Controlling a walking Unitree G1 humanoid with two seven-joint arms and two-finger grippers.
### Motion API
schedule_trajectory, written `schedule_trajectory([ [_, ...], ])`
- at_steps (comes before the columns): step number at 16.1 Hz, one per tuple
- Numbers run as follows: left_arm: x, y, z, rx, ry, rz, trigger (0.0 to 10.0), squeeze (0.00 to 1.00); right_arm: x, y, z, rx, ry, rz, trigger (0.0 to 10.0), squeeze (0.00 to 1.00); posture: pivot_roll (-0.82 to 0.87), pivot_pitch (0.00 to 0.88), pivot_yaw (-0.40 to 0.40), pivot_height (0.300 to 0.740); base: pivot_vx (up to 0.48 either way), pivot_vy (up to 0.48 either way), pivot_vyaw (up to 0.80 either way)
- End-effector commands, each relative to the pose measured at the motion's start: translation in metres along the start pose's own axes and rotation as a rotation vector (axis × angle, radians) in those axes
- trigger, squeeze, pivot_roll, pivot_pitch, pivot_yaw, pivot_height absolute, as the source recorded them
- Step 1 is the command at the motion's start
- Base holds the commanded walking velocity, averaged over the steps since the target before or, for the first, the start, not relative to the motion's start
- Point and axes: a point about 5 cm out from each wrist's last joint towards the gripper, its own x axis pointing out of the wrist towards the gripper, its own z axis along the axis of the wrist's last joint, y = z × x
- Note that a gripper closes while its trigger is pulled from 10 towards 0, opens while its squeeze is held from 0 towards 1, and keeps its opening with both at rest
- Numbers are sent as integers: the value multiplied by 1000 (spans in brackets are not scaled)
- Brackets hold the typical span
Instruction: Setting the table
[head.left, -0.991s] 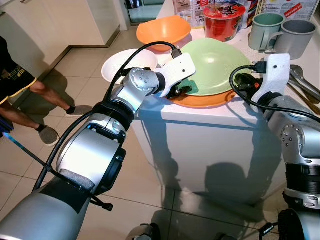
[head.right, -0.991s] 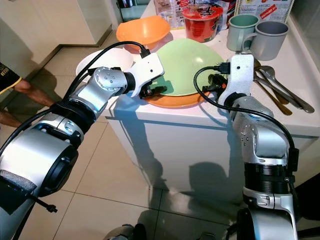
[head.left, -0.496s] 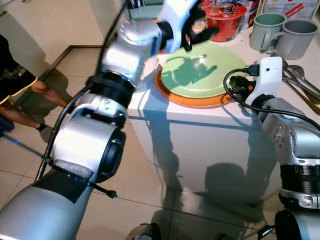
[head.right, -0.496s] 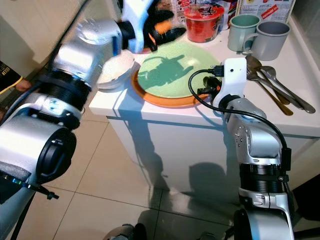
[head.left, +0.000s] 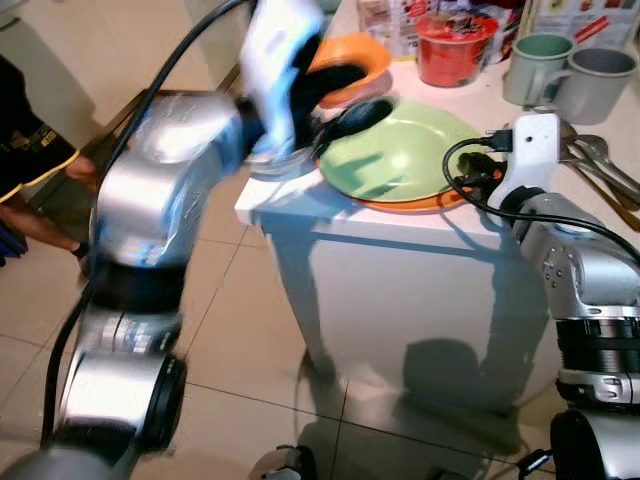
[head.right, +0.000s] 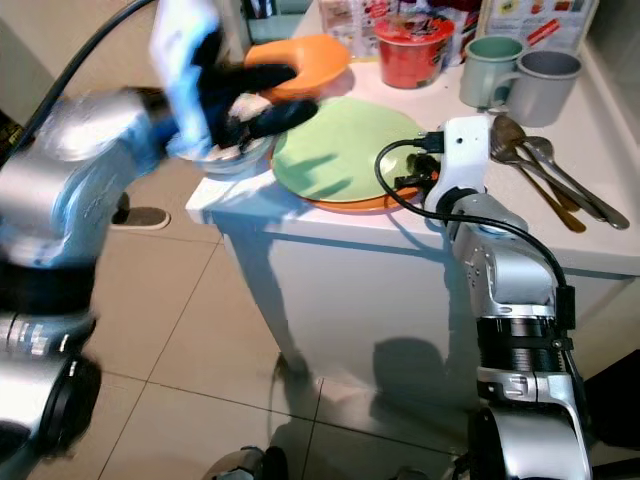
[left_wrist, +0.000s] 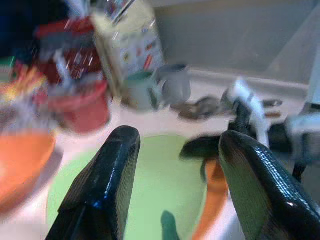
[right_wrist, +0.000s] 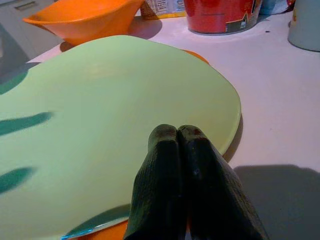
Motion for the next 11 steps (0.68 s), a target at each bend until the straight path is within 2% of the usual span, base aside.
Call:
schedule_trajectory([
  [1, -10, 0, 1, -12, 3, 18, 10000, 0, 2, 4, -2, -11, 5, 16, 10000, 0, 47, 51, 116, 740, 0, 0, 0],
  [3, -36, -18, -26, -123, 26, 43, 10000, 0, 6, 5, -3, -18, 6, 28, 10000, 0, 65, 38, 92, 740, 0, 0, 0],
  [5, -42, -27, -44, -160, 64, 56, 10000, 0, 8, 6, -2, -20, -2, 36, 10000, 0, 65, 34, 87, 740, 0, 0, 0],
  [6, -42, -32, -56, -179, 100, 62, 10000, 0, 6, 6, 1, -14, -31, 50, 0, 0, 63, 35, 86, 740, 0, 0, 0],
  [9, -39, -37, -61, -211, 116, 71, 10000, 0, 6, 5, 4, -3, -44, 48, 0, 0, 59, 38, 91, 740, 0, 0, 0],
  [11, -35, -40, -63, -197, 121, 63, 10000, 0, 7, 4, 4, -4, -39, 41, 0, 0, 54, 43, 94, 740, 0, 0, 0],
])
